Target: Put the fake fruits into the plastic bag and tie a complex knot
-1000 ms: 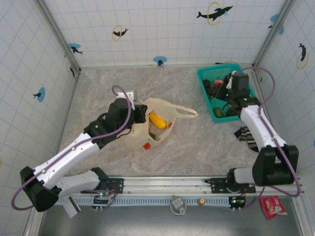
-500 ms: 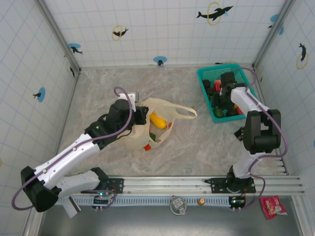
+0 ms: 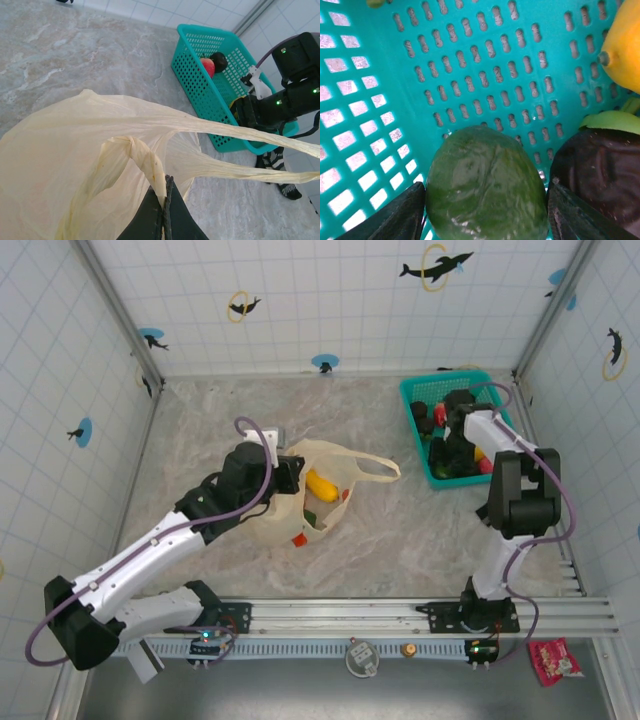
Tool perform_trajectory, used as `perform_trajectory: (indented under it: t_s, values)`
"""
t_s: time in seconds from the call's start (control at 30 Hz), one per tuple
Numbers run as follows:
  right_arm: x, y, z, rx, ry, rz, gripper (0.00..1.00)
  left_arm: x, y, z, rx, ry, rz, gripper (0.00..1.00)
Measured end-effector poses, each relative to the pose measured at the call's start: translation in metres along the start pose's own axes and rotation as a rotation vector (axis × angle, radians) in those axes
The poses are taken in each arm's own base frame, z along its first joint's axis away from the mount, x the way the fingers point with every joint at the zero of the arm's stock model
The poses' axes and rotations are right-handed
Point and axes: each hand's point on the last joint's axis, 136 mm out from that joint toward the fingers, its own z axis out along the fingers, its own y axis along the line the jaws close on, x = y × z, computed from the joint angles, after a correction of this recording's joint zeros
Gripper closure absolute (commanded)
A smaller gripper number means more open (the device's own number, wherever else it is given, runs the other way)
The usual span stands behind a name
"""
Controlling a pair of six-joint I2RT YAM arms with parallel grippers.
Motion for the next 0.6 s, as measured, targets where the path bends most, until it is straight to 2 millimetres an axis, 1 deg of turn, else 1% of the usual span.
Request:
perform_trajectory:
  t_s: [0.23,0.33,0.43,0.5,0.6]
  values:
    - [-0.006,0.003,0.008,-0.016,0.013,0.005,0.38,0.001,0.0,0.002,-0.002,0.003,0.0,1.0]
    - [-0.008,0.003,0.011,-0.017,0.009,0.006,0.33,0.001,0.0,0.002,-0.002,0.003,0.0,1.0]
    - [-0.005,0.001,0.021,-0.005,0.035,0.007,0.31,0.001,0.0,0.002,-0.002,0.003,-0.001,1.0]
    - [-0.004,0.001,0.024,-0.004,0.038,0.007,0.32,0.001,0.0,0.002,-0.002,0.003,-0.001,1.0]
    - [-0.006,0.001,0.024,-0.003,0.03,0.007,0.38,0.001,0.0,0.002,-0.002,0.003,-0.004,1.0]
